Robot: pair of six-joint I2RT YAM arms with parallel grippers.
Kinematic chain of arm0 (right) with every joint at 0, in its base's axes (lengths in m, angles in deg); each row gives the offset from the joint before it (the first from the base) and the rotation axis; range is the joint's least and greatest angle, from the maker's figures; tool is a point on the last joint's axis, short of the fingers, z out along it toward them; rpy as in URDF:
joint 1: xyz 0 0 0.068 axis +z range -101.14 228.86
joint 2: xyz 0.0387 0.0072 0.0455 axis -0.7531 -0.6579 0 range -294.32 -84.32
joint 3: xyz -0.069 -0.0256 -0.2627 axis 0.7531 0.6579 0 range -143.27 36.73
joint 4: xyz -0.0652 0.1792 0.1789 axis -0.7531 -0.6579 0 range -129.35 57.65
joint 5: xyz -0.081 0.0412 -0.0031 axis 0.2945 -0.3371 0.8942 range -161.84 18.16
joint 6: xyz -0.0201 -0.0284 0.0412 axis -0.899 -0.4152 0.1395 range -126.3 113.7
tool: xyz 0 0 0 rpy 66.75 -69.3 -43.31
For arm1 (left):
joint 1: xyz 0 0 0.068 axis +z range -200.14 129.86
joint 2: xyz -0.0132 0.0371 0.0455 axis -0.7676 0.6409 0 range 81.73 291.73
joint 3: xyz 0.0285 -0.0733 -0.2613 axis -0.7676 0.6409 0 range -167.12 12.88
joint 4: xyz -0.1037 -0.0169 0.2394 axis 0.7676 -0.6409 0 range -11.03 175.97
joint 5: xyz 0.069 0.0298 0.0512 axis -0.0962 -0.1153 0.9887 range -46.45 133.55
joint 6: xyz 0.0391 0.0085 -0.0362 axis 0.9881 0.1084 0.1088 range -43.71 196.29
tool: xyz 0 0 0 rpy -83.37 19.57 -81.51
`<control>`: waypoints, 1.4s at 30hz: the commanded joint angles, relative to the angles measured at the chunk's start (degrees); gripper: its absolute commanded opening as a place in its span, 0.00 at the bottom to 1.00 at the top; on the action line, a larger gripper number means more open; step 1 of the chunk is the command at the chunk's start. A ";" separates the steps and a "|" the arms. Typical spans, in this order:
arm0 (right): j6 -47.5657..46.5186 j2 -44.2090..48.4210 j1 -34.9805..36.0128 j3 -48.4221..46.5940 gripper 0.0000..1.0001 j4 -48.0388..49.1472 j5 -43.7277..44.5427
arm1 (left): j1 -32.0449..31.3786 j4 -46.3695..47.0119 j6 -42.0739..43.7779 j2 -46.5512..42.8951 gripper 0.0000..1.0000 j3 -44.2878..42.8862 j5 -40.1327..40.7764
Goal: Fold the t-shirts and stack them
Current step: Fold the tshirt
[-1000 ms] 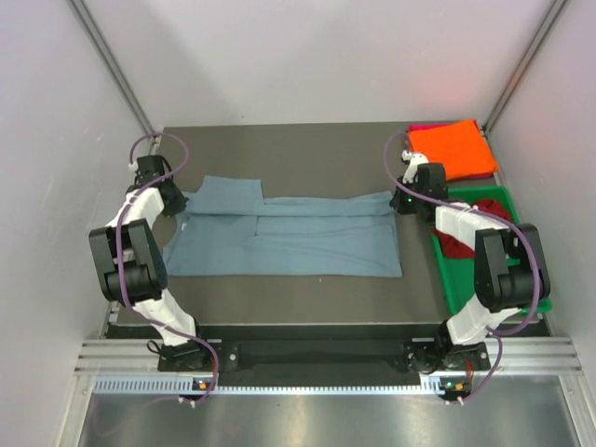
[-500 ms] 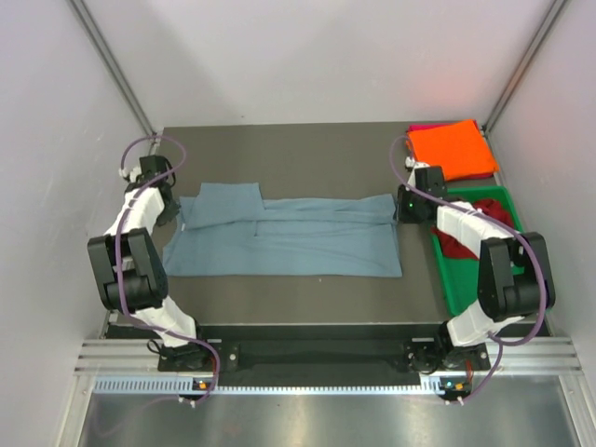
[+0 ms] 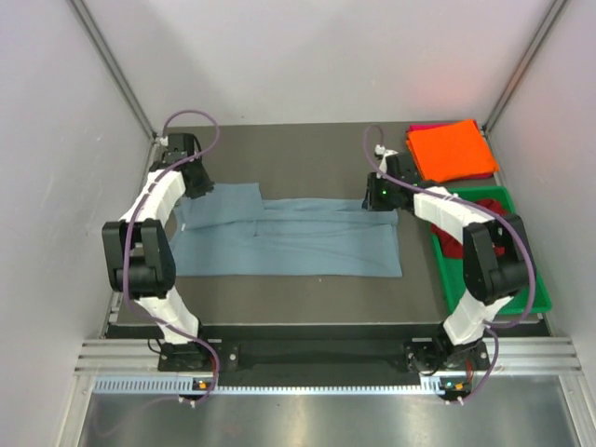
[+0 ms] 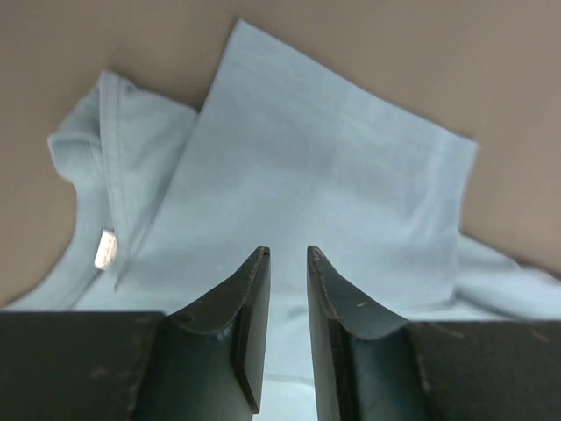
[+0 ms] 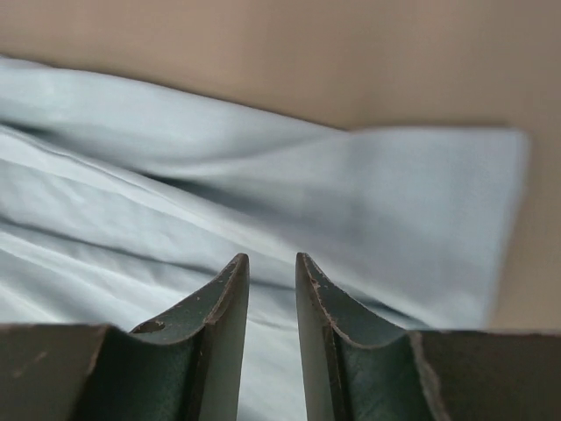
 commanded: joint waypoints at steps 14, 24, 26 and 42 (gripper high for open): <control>0.64 -11.99 10.01 -20.32 0.33 1.85 -7.48 | 6.97 2.13 7.49 22.63 0.43 -19.77 -7.46; -0.59 -12.78 10.01 -18.74 0.34 2.55 -7.57 | 6.97 0.55 8.45 32.13 0.42 -27.16 -7.47; -0.42 -12.87 10.01 -18.47 0.34 2.99 -7.48 | 6.62 0.55 8.63 32.66 0.42 -27.17 -5.63; -0.59 -11.91 10.19 -20.50 0.35 -0.44 -4.85 | 6.26 2.57 9.78 31.78 0.00 -26.20 -10.19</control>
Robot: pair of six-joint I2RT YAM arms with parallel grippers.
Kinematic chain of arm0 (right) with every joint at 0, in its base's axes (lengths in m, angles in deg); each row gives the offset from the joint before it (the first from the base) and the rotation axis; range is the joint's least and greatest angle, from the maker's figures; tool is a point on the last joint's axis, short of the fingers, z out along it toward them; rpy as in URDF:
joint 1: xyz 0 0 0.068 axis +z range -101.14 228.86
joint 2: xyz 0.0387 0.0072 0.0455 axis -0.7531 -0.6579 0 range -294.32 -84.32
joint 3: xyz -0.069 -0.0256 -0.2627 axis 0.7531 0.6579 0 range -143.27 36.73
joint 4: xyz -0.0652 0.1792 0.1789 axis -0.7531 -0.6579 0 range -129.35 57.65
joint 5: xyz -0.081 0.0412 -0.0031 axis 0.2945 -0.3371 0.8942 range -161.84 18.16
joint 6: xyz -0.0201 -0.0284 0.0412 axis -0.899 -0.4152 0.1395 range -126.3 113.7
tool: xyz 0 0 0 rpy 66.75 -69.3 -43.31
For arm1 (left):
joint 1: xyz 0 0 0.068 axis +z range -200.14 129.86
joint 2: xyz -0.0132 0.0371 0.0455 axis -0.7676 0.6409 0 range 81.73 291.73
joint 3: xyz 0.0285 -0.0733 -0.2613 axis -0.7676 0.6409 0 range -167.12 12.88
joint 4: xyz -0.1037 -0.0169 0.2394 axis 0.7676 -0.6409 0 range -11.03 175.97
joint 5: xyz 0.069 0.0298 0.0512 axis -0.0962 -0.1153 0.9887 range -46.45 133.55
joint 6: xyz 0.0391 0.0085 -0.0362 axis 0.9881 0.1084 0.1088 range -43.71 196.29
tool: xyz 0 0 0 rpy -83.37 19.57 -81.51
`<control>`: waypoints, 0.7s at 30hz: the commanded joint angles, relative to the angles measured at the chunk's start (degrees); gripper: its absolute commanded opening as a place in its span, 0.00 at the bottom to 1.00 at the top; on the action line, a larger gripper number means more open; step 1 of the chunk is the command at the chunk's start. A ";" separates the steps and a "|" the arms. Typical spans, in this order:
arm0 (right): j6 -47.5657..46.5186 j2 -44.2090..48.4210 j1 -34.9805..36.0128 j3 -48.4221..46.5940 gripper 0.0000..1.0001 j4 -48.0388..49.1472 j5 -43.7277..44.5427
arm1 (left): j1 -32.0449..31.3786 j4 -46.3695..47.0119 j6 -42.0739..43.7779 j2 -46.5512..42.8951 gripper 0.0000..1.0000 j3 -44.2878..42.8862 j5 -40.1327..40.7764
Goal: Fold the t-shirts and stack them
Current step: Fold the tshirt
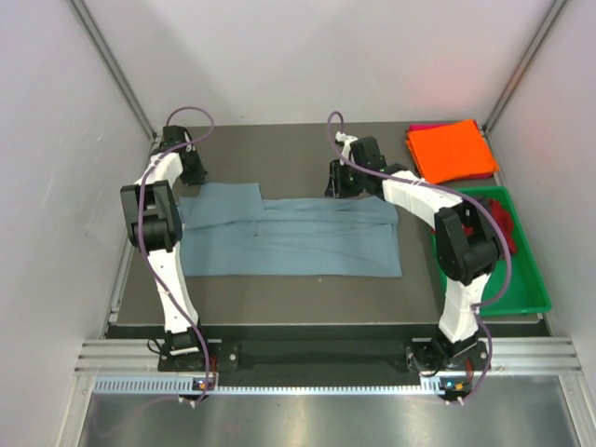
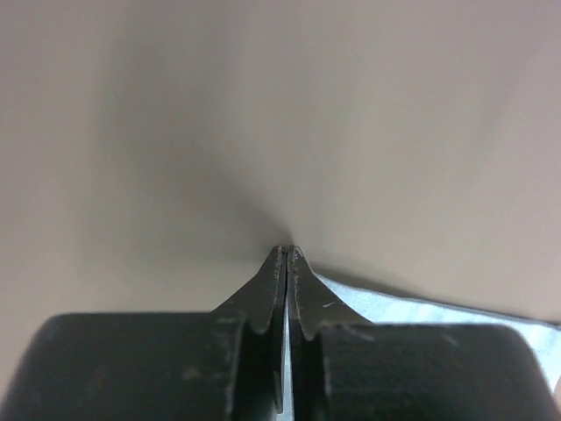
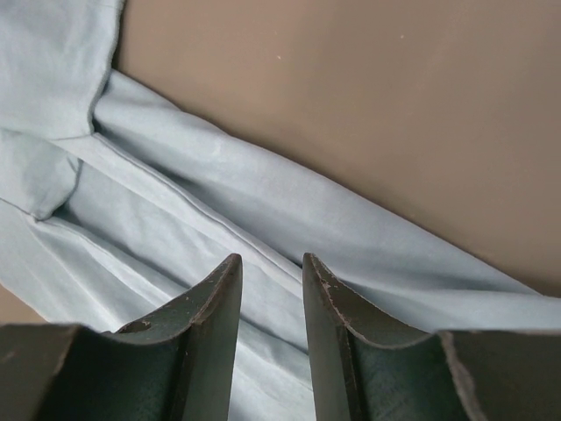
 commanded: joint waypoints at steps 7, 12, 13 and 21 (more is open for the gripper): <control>-0.70 2.62 0.55 -0.80 0.34 -0.81 2.63 | -0.25 -0.41 -1.64 -4.74 0.00 0.92 -4.16; -0.35 3.41 0.46 0.34 0.34 -0.28 2.37 | -0.25 -0.05 -2.88 -10.88 0.00 4.61 -4.34; -0.52 3.58 0.55 0.35 0.34 -0.37 2.46 | -0.25 -0.23 -3.40 -12.03 0.00 5.23 -3.91; -1.84 6.39 0.55 1.93 0.35 -1.95 2.54 | -0.34 -8.66 -6.12 -23.09 0.00 10.49 1.72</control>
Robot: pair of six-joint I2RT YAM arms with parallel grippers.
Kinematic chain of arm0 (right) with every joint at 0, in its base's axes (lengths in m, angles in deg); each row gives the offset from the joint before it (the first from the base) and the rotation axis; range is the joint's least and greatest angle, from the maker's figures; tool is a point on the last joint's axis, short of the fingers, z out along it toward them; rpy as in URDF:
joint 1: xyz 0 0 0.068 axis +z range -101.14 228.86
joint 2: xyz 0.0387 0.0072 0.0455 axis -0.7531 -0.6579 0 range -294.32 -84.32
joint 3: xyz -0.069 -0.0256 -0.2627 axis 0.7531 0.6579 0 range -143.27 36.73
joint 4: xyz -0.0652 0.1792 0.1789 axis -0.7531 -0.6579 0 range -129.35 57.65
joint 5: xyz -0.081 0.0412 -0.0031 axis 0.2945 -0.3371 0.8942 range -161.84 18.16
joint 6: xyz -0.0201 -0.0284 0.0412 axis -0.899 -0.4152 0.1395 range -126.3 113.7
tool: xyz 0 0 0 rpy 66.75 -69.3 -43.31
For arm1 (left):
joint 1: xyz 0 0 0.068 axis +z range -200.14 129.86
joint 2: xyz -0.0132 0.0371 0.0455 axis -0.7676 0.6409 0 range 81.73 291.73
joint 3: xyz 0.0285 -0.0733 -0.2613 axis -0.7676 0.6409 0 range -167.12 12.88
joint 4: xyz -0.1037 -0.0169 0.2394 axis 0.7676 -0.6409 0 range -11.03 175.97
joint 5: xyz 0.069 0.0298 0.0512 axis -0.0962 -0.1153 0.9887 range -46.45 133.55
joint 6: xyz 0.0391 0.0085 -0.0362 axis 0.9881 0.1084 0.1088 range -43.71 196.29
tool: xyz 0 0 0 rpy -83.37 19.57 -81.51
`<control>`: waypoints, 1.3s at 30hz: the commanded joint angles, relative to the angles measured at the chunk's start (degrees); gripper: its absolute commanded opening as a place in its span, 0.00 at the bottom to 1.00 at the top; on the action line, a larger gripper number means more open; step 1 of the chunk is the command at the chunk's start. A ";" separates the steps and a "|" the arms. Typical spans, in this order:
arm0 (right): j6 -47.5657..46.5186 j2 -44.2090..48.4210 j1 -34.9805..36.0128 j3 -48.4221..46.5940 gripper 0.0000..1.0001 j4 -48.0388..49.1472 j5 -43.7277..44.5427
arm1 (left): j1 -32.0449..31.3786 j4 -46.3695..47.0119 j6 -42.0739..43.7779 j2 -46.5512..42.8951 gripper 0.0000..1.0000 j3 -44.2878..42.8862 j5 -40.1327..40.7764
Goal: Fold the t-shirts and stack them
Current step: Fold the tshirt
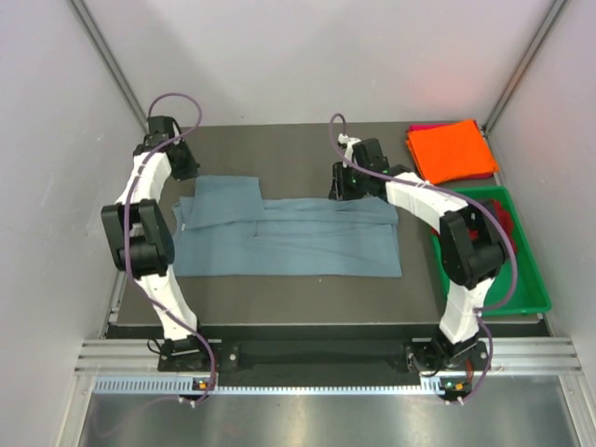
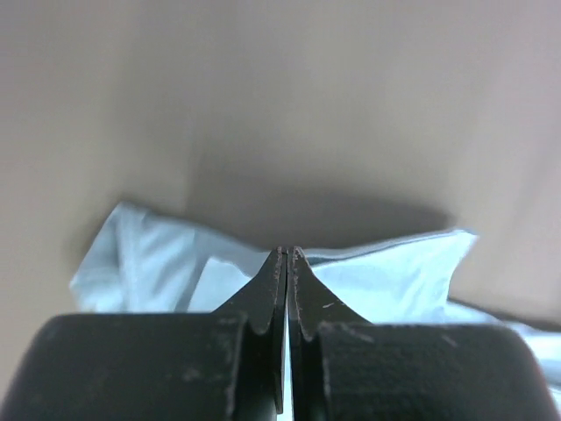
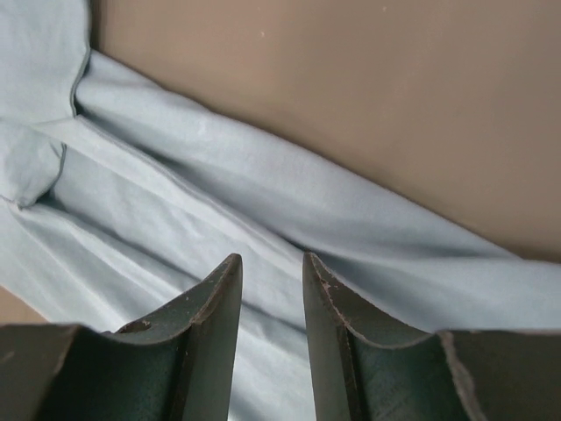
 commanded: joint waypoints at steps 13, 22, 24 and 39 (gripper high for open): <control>-0.02 9.81 0.70 7.16 0.35 2.23 0.03 | -0.40 -6.05 -5.87 -28.90 0.00 25.20 5.43; -0.72 11.13 0.79 8.57 0.35 1.27 0.81 | -0.40 -5.79 -10.43 -43.58 0.00 36.98 14.41; -0.90 11.74 0.88 9.18 0.35 1.26 1.09 | -0.32 -5.70 -10.88 -45.43 0.00 39.26 14.33; -0.02 11.66 0.35 9.98 0.35 -1.28 8.02 | -0.40 -8.60 -13.08 -48.16 0.00 41.12 22.15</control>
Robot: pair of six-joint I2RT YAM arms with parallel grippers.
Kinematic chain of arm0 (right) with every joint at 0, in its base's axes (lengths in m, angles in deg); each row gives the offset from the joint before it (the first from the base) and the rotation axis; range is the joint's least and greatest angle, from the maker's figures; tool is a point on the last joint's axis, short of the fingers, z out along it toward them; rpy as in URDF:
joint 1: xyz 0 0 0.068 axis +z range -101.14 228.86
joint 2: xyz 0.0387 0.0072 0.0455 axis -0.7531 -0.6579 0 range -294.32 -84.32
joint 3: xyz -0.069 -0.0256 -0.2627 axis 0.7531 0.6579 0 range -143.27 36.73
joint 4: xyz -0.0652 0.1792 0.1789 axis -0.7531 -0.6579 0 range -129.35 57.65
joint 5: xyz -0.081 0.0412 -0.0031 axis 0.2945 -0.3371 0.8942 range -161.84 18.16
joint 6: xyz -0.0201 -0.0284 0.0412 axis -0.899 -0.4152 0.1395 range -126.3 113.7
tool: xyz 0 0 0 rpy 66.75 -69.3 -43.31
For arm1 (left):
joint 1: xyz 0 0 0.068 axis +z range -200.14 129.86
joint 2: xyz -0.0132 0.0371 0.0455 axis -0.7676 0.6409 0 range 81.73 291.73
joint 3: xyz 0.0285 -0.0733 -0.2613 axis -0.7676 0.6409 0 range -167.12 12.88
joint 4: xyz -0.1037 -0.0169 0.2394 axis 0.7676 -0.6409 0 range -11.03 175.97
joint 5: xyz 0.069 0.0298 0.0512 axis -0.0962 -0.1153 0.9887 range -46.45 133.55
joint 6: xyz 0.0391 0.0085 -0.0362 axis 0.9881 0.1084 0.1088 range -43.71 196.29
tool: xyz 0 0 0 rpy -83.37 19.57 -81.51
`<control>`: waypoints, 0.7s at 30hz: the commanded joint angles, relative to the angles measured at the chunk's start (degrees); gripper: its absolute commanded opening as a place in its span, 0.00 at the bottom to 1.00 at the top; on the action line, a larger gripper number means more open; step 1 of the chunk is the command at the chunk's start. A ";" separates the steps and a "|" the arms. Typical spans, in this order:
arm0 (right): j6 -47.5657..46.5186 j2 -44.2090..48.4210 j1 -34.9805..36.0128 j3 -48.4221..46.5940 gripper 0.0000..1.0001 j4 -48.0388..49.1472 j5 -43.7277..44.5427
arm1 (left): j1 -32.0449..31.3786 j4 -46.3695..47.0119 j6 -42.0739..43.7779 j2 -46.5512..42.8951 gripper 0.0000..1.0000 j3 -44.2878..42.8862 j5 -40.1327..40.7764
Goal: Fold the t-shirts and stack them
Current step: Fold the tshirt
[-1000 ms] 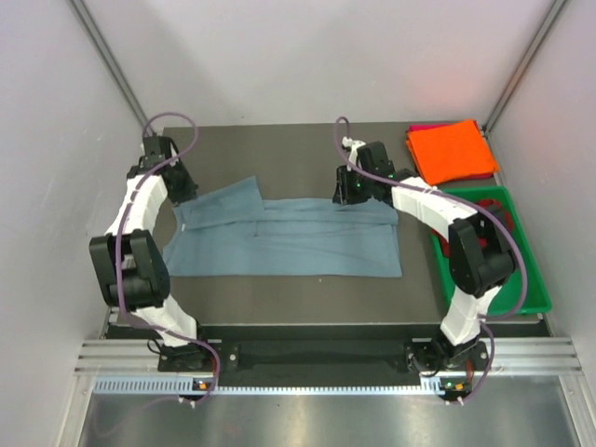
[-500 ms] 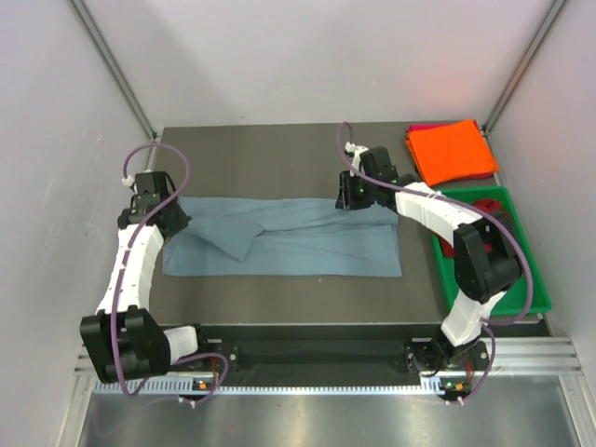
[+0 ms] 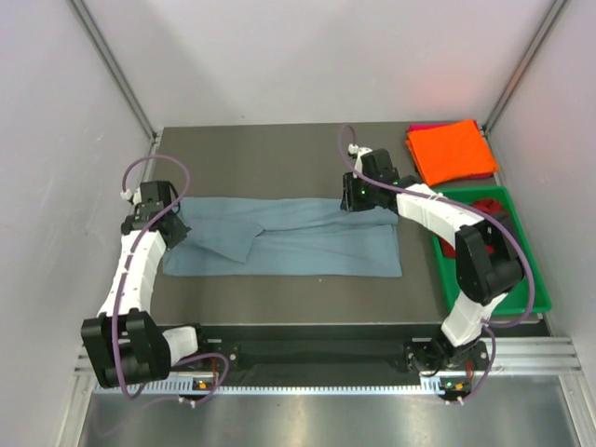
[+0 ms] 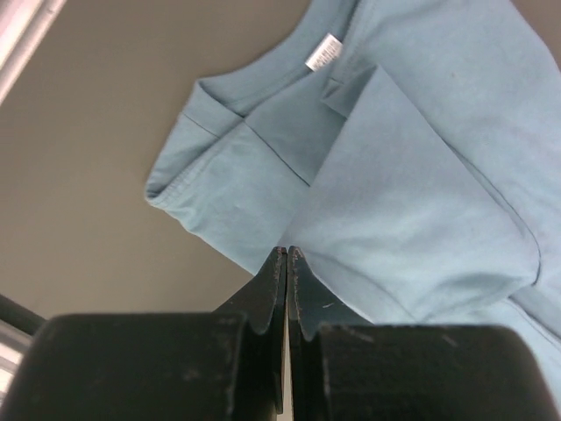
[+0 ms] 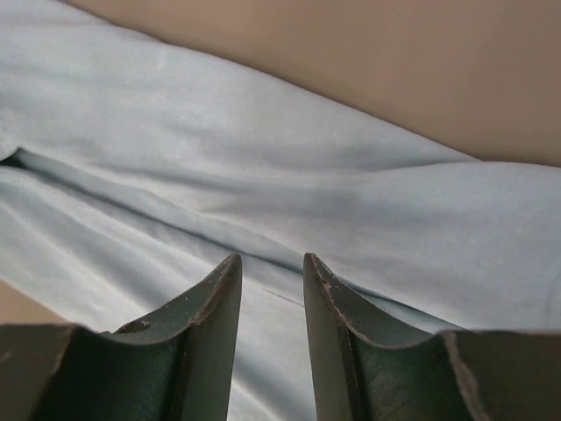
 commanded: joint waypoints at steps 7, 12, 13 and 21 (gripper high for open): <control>1.32 4.01 -3.42 2.18 0.27 -2.89 10.00 | -0.10 -0.36 -0.86 -0.75 0.00 -4.12 4.80; 1.49 4.37 -7.03 3.94 0.22 -4.12 11.96 | -0.10 1.04 -0.86 -0.13 0.00 -2.02 3.66; 1.49 4.19 -7.38 4.03 0.22 -4.30 12.40 | -0.10 1.30 -0.94 0.04 0.00 -1.66 3.66; 1.50 1.82 -9.14 7.46 0.20 -2.80 15.21 | -0.19 1.75 -1.30 1.63 0.00 -0.61 8.04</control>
